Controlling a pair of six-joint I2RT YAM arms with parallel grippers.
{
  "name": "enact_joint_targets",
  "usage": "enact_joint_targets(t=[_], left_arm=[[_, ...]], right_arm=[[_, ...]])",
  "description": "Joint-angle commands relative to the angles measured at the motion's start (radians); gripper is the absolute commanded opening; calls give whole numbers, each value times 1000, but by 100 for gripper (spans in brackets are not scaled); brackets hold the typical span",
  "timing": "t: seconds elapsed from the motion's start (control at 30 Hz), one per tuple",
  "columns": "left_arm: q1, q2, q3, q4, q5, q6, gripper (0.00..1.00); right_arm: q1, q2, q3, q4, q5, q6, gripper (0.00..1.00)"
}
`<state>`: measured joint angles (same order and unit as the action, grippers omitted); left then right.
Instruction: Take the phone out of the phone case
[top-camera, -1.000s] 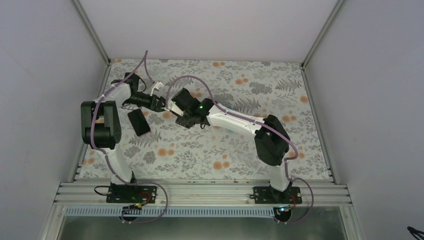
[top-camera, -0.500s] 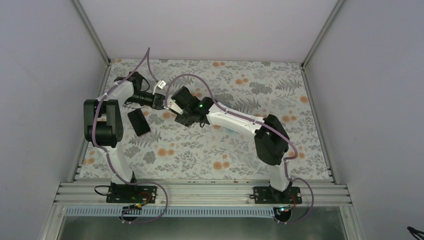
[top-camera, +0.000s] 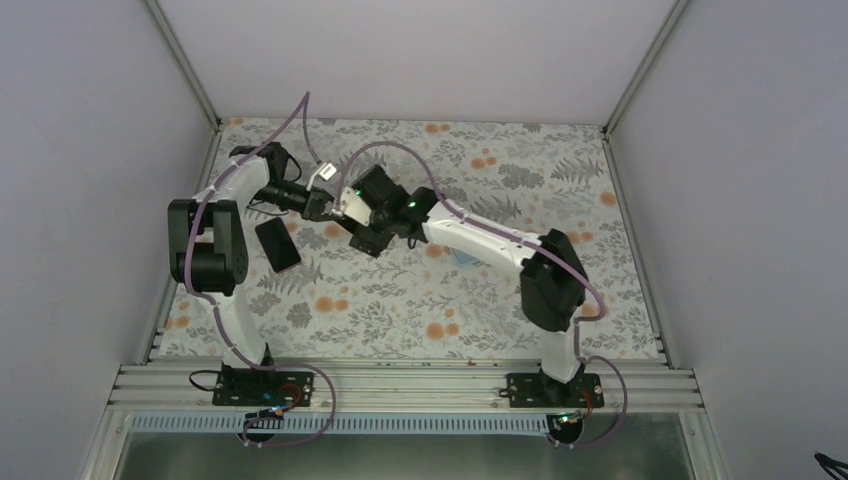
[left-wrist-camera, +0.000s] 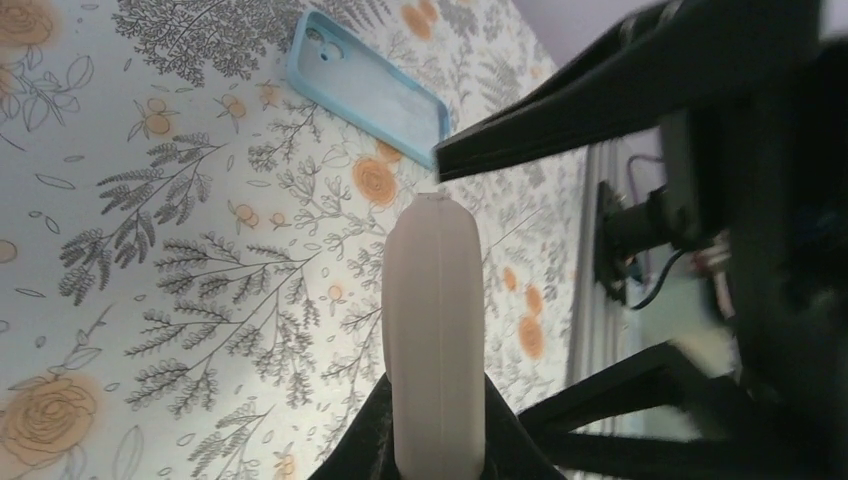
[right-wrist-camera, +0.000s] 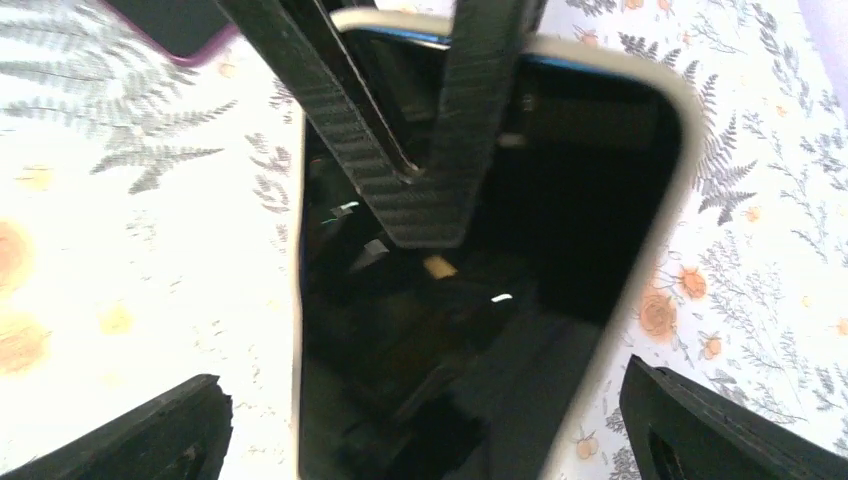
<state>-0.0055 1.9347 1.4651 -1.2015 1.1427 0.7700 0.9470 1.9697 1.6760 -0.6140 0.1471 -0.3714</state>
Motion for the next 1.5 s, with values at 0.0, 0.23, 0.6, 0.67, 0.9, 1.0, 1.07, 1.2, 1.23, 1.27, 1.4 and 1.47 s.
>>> enact_joint_targets(t=[0.0,0.23,0.6,0.67,0.9,1.0,1.07,1.2,1.23,1.27,1.4,1.47], left_arm=[[-40,-120,27,66,-75,72,2],[-124,-289,-26,225,-168,151,2],[-237,-386,-72,194,-52,352,2],[-244,-387,-68,151,-36,404,2],[-249,-368,-39,12,-11,541,2],[-256,-367,-36,-21,-1,573,2],[-263,-363,-31,-51,2,600,2],[-273,-346,-10,-138,10,664,2],[-277,-341,-9,-152,12,675,2],[-282,-341,-11,-155,7,673,2],[-307,-348,-26,-155,-20,673,2],[-319,-352,-29,-155,-32,669,2]], right_arm=[[-97,-180,-24,-63,-300,-69,100],[-339,-317,-107,-272,-833,-336,100],[-369,-442,-444,-14,-761,-412,100],[-373,-440,-456,-9,-762,-409,99],[-407,-414,-444,-14,-781,-422,85],[-417,-400,-430,-18,-782,-423,84],[-423,-395,-425,-11,-775,-425,84],[-445,-385,-414,0,-766,-431,84],[-449,-383,-407,-2,-767,-435,83],[-454,-379,-400,-7,-766,-442,84],[-469,-362,-368,-33,-739,-478,84],[-481,-356,-354,-43,-721,-497,84]])
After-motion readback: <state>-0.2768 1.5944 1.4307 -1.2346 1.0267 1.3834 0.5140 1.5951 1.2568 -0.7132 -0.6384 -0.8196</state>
